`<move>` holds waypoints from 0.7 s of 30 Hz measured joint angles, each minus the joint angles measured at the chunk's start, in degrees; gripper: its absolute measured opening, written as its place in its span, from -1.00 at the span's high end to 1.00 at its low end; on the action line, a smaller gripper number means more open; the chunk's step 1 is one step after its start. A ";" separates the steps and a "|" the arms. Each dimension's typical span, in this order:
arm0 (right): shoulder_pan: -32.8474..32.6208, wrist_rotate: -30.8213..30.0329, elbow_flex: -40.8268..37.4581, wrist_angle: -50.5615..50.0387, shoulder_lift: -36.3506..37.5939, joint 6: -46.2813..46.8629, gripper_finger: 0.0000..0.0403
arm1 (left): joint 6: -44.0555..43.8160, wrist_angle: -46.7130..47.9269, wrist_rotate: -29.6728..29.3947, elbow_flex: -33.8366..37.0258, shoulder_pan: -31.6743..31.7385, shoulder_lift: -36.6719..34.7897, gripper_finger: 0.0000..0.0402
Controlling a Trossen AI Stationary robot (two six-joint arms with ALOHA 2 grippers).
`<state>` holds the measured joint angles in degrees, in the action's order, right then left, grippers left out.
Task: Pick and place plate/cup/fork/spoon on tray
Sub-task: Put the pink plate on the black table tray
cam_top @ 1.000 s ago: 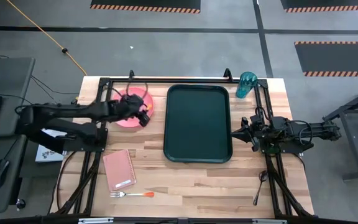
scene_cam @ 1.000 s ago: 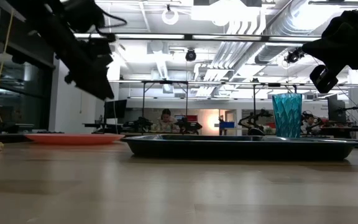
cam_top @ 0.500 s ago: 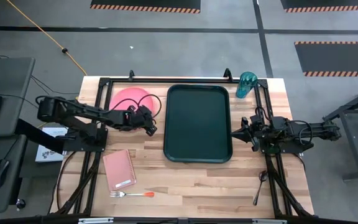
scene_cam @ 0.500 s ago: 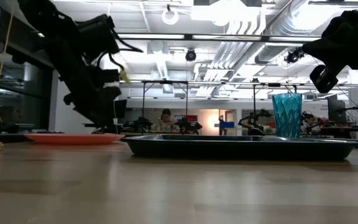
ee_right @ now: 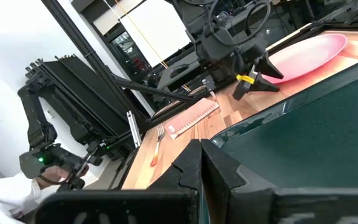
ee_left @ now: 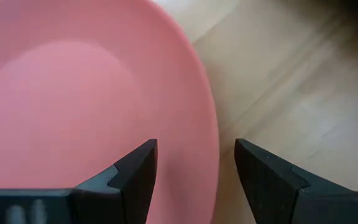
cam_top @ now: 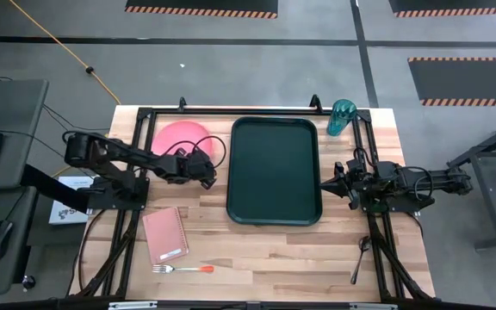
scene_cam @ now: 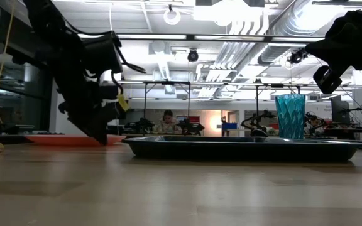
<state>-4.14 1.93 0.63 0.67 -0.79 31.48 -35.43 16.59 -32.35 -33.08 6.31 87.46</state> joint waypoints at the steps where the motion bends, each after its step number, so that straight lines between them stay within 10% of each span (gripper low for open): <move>1: 0.00 0.00 0.01 -0.01 -0.01 0.01 1.00 | 0.01 0.03 -0.47 -0.09 0.00 0.38 -0.01; 9: 0.00 0.01 -0.01 -0.01 -0.01 0.01 1.00 | 1.97 0.07 -3.64 -0.22 -0.11 2.18 0.08; 21: 0.00 0.02 -0.01 0.00 -0.01 0.00 1.00 | 4.66 4.57 -9.05 -0.18 0.05 2.23 0.92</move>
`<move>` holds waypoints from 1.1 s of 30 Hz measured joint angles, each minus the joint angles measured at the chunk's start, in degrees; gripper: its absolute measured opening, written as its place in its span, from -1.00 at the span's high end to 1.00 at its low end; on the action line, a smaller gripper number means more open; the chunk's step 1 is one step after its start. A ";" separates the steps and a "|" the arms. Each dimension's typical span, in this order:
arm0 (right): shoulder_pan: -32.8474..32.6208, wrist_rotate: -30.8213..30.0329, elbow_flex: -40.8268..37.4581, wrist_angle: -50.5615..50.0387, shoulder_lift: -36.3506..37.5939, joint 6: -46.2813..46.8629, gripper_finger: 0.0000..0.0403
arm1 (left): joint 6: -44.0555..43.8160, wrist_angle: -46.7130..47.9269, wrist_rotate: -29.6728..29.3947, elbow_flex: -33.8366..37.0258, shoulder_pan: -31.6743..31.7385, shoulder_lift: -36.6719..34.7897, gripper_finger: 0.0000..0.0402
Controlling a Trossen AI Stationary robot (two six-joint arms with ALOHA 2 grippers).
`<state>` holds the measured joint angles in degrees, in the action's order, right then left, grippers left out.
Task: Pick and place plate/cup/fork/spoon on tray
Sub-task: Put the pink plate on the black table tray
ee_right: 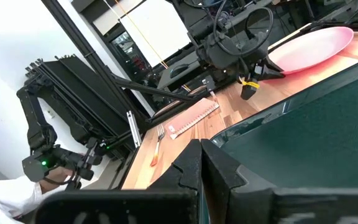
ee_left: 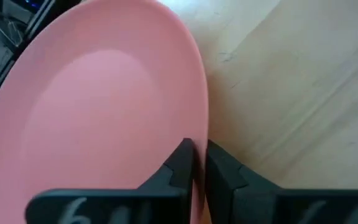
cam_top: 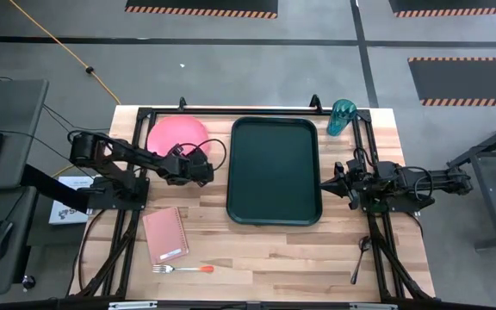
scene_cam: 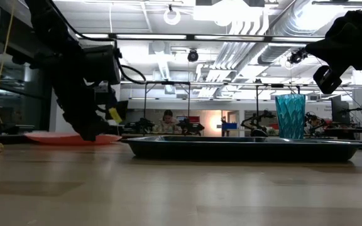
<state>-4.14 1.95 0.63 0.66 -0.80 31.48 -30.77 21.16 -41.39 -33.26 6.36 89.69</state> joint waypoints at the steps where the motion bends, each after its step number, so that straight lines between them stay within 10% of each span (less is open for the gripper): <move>1: 0.01 -0.01 0.02 -0.01 0.01 0.01 1.00 | -0.04 0.99 0.28 -0.44 -0.18 -0.43 0.91; 17: 0.00 -0.02 0.00 0.00 0.02 0.00 1.00 | 20.35 10.66 -11.27 -22.41 -9.50 -7.97 0.99; 27: 0.00 -0.04 0.02 0.00 -0.40 0.00 1.00 | 58.09 -12.81 -12.19 -29.93 -13.25 1.52 1.00; 33: 0.01 0.00 0.01 -0.02 -1.12 0.01 1.00 | 70.34 -25.23 -2.71 -29.94 -15.35 9.96 1.00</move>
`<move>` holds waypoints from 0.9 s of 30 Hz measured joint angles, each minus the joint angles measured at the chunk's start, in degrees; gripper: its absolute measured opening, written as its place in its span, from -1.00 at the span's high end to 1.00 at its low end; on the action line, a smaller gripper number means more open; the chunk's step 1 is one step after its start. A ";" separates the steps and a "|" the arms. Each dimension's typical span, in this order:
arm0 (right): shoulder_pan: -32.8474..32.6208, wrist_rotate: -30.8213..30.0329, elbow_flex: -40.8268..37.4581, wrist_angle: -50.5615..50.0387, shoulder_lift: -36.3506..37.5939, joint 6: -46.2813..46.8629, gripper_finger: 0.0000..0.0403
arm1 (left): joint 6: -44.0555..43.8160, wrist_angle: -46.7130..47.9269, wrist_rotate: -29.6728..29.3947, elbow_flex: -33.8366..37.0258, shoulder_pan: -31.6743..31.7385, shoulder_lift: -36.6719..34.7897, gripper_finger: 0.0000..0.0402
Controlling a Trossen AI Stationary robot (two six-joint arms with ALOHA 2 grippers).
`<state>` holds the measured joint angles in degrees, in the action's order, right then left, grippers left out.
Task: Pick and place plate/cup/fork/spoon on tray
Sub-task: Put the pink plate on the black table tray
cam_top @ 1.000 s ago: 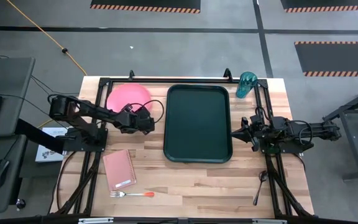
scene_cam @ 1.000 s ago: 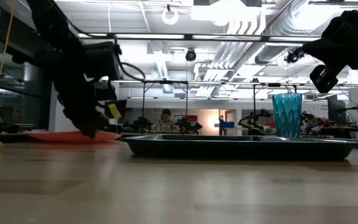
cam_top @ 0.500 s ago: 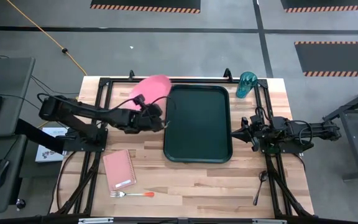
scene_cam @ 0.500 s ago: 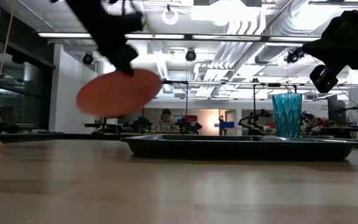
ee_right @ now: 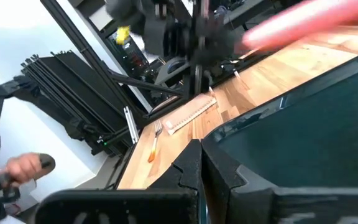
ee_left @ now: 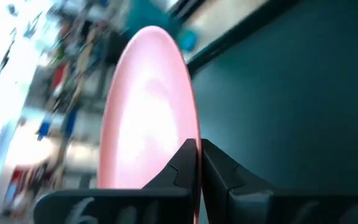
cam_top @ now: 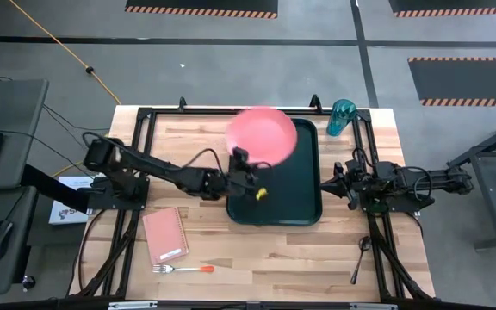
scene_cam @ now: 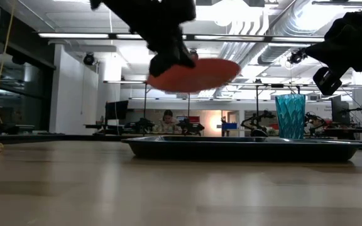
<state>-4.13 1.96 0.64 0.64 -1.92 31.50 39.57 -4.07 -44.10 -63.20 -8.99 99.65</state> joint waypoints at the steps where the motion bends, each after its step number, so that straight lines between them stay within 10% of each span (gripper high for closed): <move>1: 0.01 -0.02 -0.01 0.01 -0.01 -0.01 1.00 | 1.00 -0.99 1.73 0.00 -0.16 1.49 1.00; 12: 0.01 0.00 -0.01 0.00 0.05 -0.01 1.00 | 11.98 -13.93 3.06 0.04 0.96 15.17 1.00; 27: -0.01 -0.02 0.00 0.01 0.01 -0.01 1.00 | -1.55 -13.86 14.72 0.04 6.39 16.31 1.00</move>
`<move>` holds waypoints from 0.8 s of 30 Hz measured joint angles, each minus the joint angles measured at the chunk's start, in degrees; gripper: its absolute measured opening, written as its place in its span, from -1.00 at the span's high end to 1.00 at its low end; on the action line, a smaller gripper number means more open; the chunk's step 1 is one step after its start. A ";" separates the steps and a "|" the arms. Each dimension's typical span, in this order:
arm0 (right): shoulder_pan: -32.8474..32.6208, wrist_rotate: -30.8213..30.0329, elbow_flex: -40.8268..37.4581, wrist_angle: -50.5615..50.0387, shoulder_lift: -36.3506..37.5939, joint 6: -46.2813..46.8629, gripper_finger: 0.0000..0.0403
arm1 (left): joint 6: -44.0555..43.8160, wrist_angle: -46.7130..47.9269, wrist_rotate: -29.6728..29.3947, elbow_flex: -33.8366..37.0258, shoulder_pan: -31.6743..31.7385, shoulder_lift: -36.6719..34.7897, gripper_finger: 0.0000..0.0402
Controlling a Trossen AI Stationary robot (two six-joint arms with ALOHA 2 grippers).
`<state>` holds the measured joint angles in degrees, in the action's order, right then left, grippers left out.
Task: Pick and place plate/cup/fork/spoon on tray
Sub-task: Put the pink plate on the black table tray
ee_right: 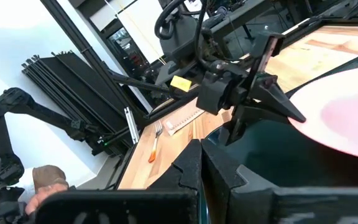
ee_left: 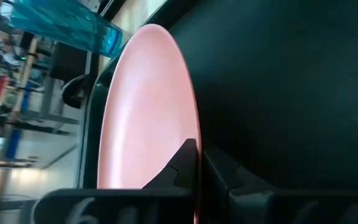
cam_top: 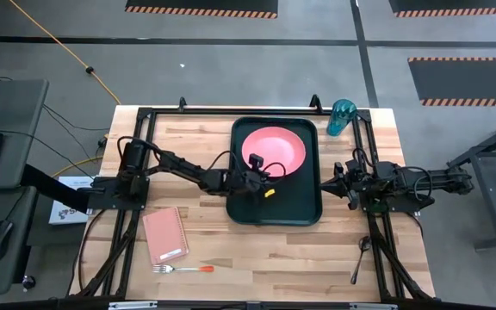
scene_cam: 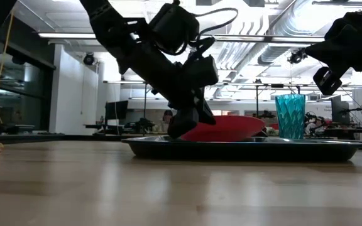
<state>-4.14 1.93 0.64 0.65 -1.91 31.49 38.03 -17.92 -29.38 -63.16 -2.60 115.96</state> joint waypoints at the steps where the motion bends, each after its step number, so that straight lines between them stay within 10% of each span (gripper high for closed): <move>1: 0.01 0.01 -0.01 0.00 0.00 0.00 1.00 | -0.60 0.01 0.76 0.00 0.23 0.00 1.00; 24: 0.00 0.00 -0.01 0.00 0.00 0.01 1.00 | -4.60 0.10 3.31 0.00 1.52 0.00 0.93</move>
<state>-4.14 1.93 0.63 0.65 -1.91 31.50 33.42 -17.82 -26.08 -63.16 -1.08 115.96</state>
